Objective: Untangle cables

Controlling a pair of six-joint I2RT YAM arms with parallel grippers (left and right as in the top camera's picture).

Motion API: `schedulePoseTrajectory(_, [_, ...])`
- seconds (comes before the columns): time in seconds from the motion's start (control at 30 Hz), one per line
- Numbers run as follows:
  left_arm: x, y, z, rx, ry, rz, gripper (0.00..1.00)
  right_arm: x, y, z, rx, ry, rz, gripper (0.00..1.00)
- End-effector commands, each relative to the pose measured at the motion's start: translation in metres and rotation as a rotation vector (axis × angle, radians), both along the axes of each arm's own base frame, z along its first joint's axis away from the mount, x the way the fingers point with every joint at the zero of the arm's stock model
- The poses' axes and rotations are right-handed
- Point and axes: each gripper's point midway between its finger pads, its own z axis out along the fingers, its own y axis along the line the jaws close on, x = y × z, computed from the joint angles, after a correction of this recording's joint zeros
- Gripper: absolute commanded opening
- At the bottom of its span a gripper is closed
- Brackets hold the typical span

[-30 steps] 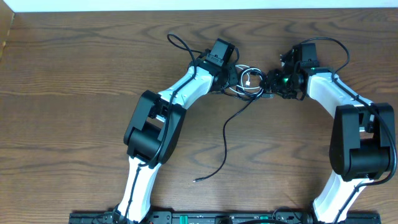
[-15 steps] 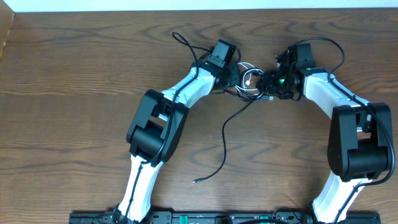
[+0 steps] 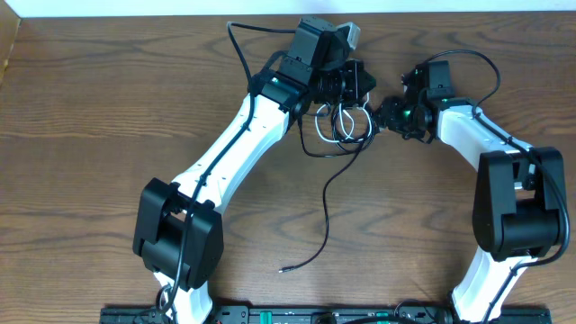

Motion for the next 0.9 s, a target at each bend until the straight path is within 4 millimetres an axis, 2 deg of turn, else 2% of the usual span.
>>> schedulePoseTrajectory(0.0, [-0.006, -0.004, 0.035, -0.091, -0.028, -0.036, 0.07, -0.002, 0.0, -0.017, -0.016, 0.036, -0.014, 0.5])
schedulePoseTrajectory(0.1, [-0.008, 0.007, 0.077, -0.141, -0.109, -0.019, 0.07, -0.005, 0.003, -0.027, -0.001, 0.057, -0.006, 0.5])
schedulePoseTrajectory(0.13, [-0.009, 0.01, 0.085, -0.151, -0.12, -0.012, 0.07, -0.005, 0.004, -0.028, 0.002, 0.061, -0.004, 0.5])
schedulePoseTrajectory(0.27, [-0.02, 0.029, 0.129, -0.206, -0.19, -0.02, 0.07, -0.004, 0.013, -0.023, 0.051, 0.045, 0.029, 0.49])
schedulePoseTrajectory(0.37, [-0.028, 0.028, 0.129, -0.213, -0.178, -0.055, 0.07, 0.0, 0.031, -0.008, 0.141, -0.02, 0.14, 0.48])
schedulePoseTrajectory(0.47, [-0.029, 0.028, 0.116, -0.178, -0.158, -0.068, 0.07, -0.001, 0.048, 0.024, 0.251, -0.126, 0.296, 0.49])
schedulePoseTrajectory(0.53, [-0.029, 0.028, 0.116, -0.175, -0.168, -0.074, 0.07, -0.002, 0.053, 0.043, 0.289, -0.181, 0.356, 0.5])
schedulePoseTrajectory(0.63, [-0.027, 0.028, 0.12, -0.183, -0.187, -0.073, 0.07, -0.003, 0.054, 0.073, 0.339, -0.261, 0.413, 0.55])
schedulePoseTrajectory(0.77, [-0.026, 0.029, 0.121, -0.184, -0.189, -0.07, 0.07, -0.003, 0.041, 0.1, 0.443, -0.323, 0.433, 0.57])
schedulePoseTrajectory(0.83, [-0.026, 0.029, 0.121, -0.184, -0.19, -0.07, 0.07, -0.007, 0.043, 0.112, 0.495, -0.376, 0.499, 0.57])
schedulePoseTrajectory(0.87, [-0.026, 0.029, 0.121, -0.184, -0.19, -0.07, 0.07, -0.014, 0.048, 0.126, 0.56, -0.435, 0.578, 0.59])
